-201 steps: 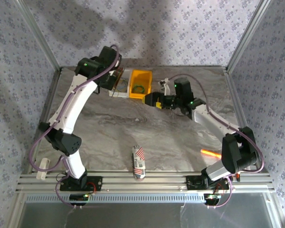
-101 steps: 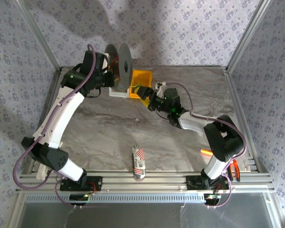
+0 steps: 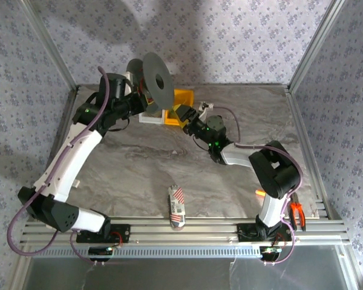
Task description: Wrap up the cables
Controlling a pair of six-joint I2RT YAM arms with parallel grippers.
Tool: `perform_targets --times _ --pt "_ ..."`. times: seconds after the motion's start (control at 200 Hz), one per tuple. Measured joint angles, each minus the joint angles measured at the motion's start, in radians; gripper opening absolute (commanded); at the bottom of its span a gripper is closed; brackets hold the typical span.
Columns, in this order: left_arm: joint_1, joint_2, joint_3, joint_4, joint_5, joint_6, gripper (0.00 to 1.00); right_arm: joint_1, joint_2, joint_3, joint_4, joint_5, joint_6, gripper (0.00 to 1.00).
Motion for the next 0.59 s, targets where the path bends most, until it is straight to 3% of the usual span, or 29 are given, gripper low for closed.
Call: perform_targets --times 0.595 --pt "0.007 -0.039 -0.068 0.077 0.085 -0.094 0.0 0.018 0.015 0.02 0.066 0.017 -0.077 0.63"
